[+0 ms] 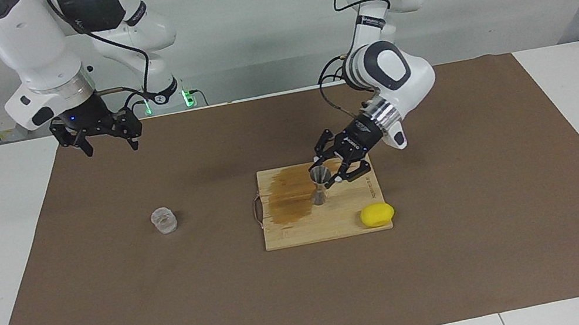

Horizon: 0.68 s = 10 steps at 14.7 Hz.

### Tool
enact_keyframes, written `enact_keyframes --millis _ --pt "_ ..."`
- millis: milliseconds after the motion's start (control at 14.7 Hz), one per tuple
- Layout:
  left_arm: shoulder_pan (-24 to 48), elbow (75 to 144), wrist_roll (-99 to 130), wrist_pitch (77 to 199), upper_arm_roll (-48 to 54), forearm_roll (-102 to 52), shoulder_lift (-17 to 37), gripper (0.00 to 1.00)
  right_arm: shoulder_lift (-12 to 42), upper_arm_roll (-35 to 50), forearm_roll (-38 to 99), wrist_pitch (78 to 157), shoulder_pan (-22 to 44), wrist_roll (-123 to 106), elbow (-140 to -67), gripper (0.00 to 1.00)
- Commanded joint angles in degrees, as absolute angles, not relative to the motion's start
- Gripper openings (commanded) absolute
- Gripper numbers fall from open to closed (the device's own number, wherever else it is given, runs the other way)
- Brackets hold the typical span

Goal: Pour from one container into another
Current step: 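Lift the metal cup with the left gripper and carry it onto the board, then lower the metal cup onto the board while the right gripper reaches out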

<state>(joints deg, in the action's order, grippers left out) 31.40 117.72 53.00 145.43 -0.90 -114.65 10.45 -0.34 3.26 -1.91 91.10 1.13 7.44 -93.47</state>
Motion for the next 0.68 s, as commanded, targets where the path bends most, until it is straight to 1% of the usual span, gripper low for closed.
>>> enact_keyframes --millis 0,136,271,475,611 --pt "35.1 113.6 53.4 148.5 -1.9 -118.7 14.2 0.00 -1.8 3.5 -1.2 90.7 0.1 4.8 -95.0 0.99" --pt "37.6 111.8 52.9 150.4 -1.9 -119.9 16.9 0.00 -1.8 3.5 -1.2 90.4 0.1 3.8 -95.0 0.99" --pt "38.3 111.5 49.8 150.7 -1.9 -120.8 17.3 0.00 -1.8 3.3 -1.2 90.3 0.1 3.6 -95.0 1.00" --pt "38.4 112.5 42.7 150.6 -1.9 -129.4 17.2 0.00 -1.8 3.2 -1.2 89.0 0.1 3.9 -94.8 1.00" --pt "39.7 112.9 41.5 150.8 -2.0 -130.9 17.4 0.00 -1.8 3.0 -1.2 88.9 -0.7 3.7 -94.7 1.00"
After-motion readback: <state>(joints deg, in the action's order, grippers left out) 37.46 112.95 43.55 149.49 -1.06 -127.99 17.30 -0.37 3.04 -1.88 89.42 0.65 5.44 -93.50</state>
